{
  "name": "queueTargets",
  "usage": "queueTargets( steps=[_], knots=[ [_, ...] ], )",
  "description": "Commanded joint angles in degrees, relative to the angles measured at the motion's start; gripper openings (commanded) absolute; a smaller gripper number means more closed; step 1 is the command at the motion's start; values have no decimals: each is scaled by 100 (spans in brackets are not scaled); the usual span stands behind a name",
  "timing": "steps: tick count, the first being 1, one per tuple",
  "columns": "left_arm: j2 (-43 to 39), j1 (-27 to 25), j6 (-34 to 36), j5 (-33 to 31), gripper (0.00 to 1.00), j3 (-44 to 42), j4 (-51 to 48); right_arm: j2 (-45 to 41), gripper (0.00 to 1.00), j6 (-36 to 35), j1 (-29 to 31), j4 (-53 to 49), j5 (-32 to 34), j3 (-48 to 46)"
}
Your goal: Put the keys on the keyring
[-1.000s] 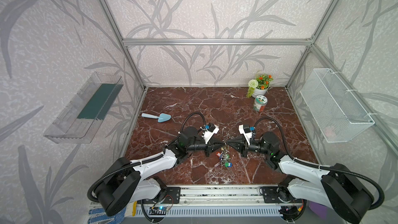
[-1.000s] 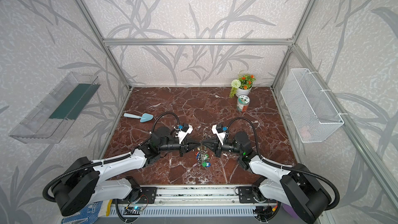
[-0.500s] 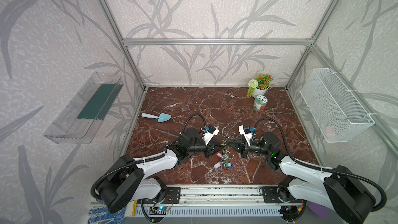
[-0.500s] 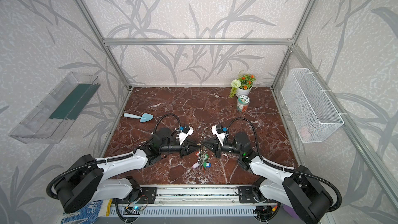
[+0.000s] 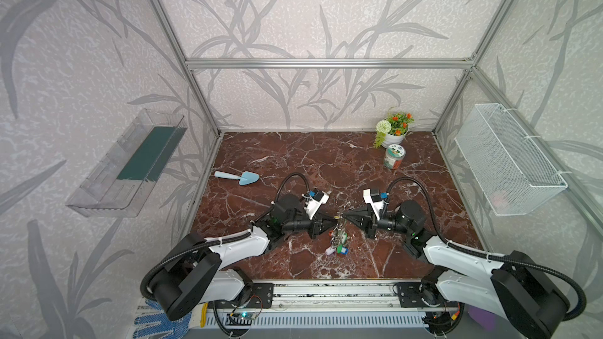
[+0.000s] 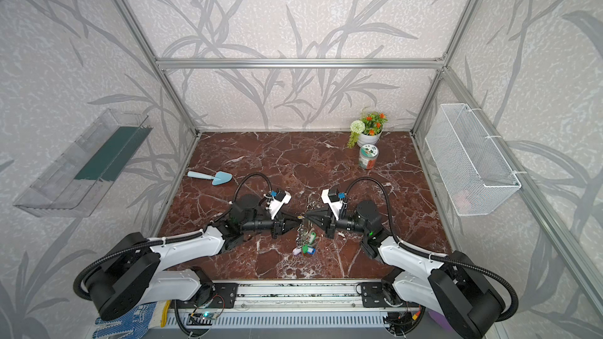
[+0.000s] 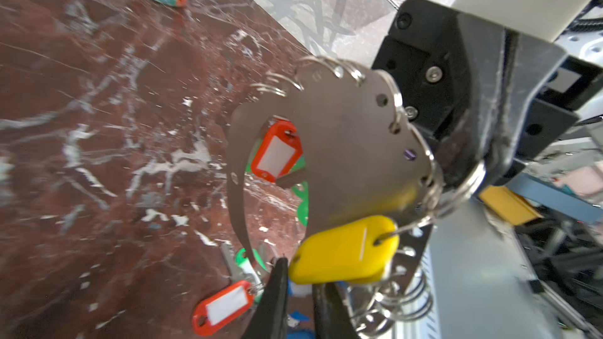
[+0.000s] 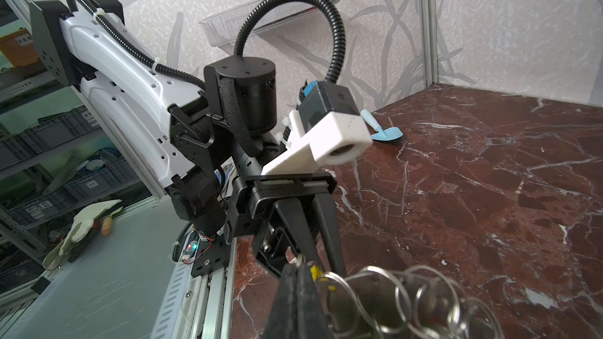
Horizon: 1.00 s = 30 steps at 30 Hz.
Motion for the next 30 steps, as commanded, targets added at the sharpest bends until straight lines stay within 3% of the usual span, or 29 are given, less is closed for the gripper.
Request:
queueTargets(
  steps=[1,3,5,12,17,23,30],
  knots=[
    [-757,83,-233,-1066,32,-404,137,-92,0,-19,28,550,-97,122],
    [-1298,90,-170,-1147,46,-641,189,-60,0,-15,26,572,-102,131],
    [-1668,52,87,-641,58,-812,460,-38,0,3,24,591,-124,140],
    [-1400,-51,624,-11,67,-1031,2218,104,0,207,30,778,-297,201],
    [-644,-53,896,507,65,-740,2668,6,0,212,26,559,-373,266],
    [-49,-41,688,508,59,-600,3324,-186,0,109,33,162,-343,302],
    [488,-41,271,944,50,-412,3977,-266,0,42,26,-24,-357,357]
  ],
)
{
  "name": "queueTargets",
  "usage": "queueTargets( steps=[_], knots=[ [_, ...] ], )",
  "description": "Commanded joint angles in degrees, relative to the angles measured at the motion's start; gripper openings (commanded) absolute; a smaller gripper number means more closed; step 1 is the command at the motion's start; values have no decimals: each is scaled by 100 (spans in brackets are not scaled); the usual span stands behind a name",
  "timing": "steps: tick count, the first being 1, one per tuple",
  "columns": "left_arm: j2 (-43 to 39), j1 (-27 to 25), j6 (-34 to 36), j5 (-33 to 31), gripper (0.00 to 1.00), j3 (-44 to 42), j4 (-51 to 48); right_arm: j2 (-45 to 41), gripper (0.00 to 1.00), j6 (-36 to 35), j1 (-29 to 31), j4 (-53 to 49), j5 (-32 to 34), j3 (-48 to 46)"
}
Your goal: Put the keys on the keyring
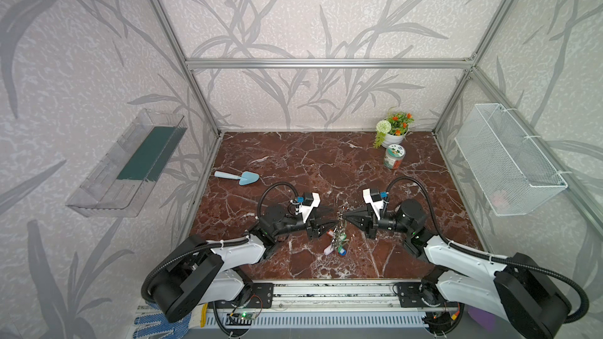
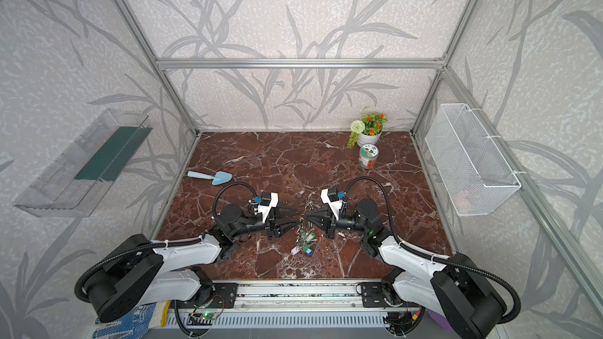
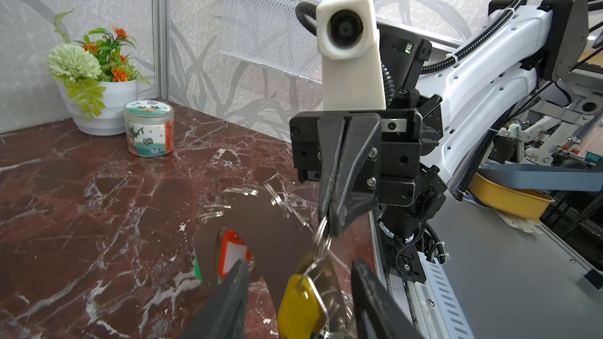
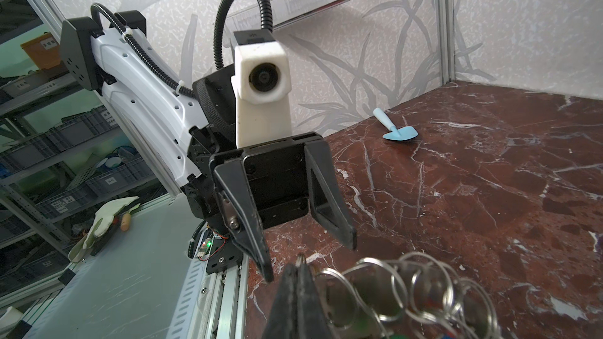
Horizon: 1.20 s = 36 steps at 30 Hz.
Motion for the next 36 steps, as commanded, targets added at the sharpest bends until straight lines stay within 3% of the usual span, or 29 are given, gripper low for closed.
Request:
queueTargets(
  steps=[1,13,18,23,36],
  knots=[
    [252,7,-291,301,49,144,821,-152,0,-81,25,191,-103,256],
    [686,18,-653,653,21,280,1264,-195,0,-98,32,168,-103,237],
    [590,12,-573,660,20,244,984,-178,0,-107,15,194,-68,237],
    [587,19,-504,679,27,222,796,-169,0,-101,13,222,-51,245],
    [647,24,-503,675,17,161,730,-161,0,-107,4,216,-24,241]
  ],
)
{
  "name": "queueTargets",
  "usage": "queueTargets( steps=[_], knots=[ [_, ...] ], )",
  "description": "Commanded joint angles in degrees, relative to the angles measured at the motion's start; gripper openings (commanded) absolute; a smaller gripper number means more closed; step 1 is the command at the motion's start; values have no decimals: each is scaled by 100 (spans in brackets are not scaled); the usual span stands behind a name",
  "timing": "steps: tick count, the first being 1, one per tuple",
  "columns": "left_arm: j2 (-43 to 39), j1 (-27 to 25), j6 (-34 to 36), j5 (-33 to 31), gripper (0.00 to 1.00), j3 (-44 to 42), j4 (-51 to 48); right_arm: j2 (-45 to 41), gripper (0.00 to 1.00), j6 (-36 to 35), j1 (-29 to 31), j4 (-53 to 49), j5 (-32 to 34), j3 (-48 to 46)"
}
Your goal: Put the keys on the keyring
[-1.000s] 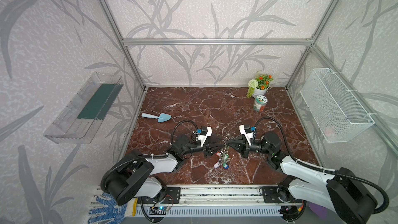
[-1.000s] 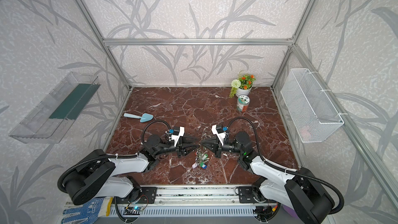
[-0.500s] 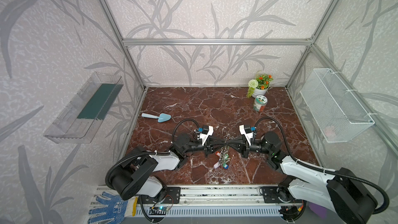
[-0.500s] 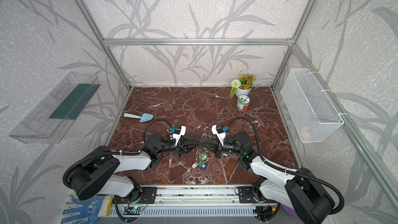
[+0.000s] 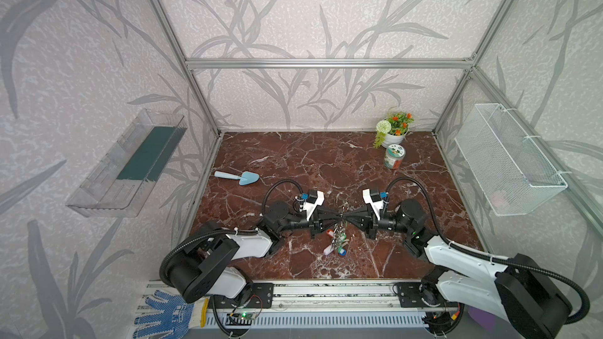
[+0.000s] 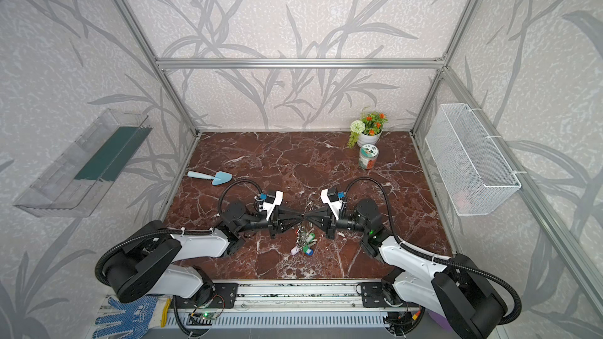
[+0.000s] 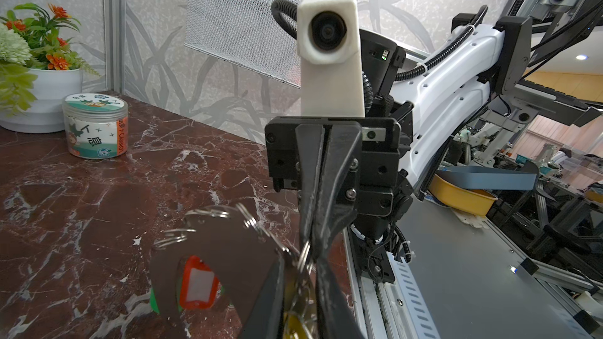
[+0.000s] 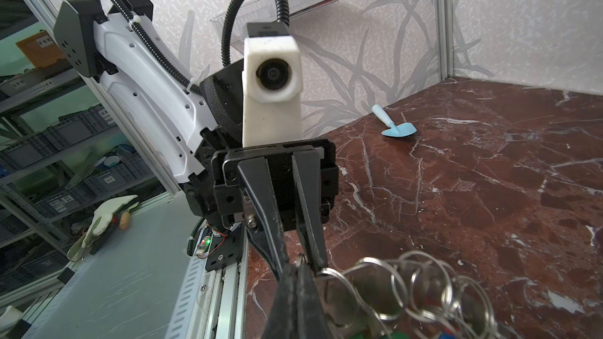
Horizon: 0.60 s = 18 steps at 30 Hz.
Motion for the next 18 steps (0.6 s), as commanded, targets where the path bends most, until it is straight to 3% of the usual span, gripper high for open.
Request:
queueTargets(
  steps=[1,11,16,18],
  knots=[
    [-37,25,39,128,14,-65,72,-141,0,-63,8,306,-39,232],
    [-4,18,2,149,12,-59,34,-132,0,-55,-12,323,-22,246],
    [20,22,-58,194,0,-13,30,-116,0,-59,-42,347,-2,257],
    [13,21,-143,181,0,31,37,-99,0,-47,-45,394,4,251]
  ],
)
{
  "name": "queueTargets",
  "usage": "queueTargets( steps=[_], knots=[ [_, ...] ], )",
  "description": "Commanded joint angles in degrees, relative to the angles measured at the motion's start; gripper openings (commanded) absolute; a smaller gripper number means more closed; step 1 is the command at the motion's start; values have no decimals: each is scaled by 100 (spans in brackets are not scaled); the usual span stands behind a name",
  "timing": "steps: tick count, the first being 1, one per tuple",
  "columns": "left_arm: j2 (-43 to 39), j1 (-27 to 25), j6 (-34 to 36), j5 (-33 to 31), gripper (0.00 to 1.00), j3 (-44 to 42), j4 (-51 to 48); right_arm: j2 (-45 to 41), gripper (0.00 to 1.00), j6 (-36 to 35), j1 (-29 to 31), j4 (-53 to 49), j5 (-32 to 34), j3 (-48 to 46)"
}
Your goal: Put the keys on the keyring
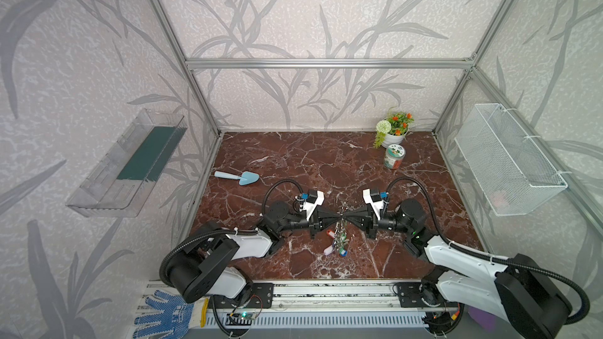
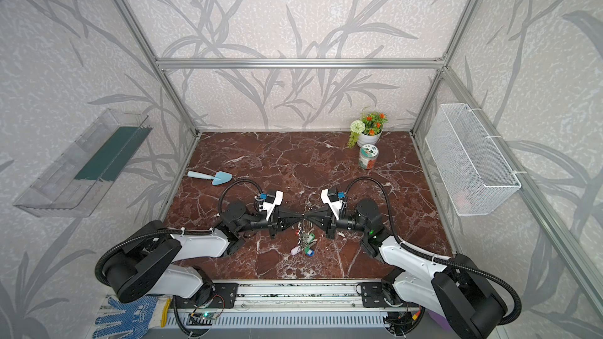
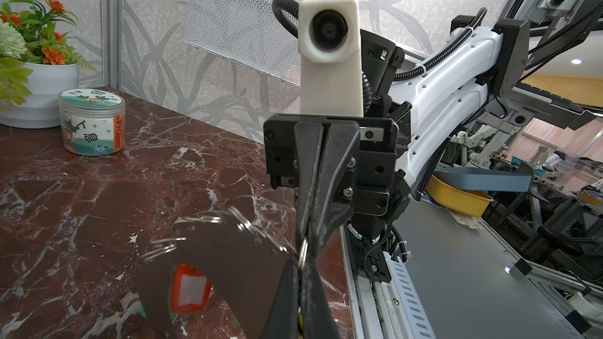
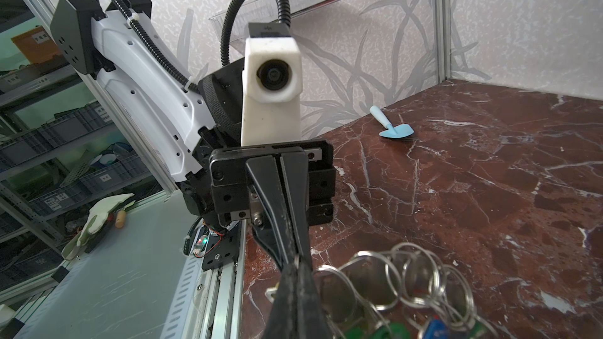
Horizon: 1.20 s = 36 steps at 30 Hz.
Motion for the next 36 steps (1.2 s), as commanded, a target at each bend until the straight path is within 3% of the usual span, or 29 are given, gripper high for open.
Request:
queueTargets(
  steps=[1,7,11,15,18,29,36],
  knots=[
    [4,15,-125,103,0,57,26,-89,0,2,-27,435,0,250],
    [-328,5,-75,-349,0,136,-456,-2,0,72,-95,634,101,213],
    [-777,-47,294,-699,0,280,-1541,-76,20,196,-254,910,262,23],
    [-1158,-191,1110,-843,0,612,-3214,-400,26,235,-423,921,360,-175],
    [-1261,-216,1171,-841,0,842,-3684,-711,29,102,-427,658,502,-243],
    [-1630,-251,3474,-919,0,3177,-8707,-831,34,-189,-380,279,405,-193],
    [-1038,-233,4790,-745,0,4584,-10802,-927,34,-432,-236,-49,417,-137]
  ],
)
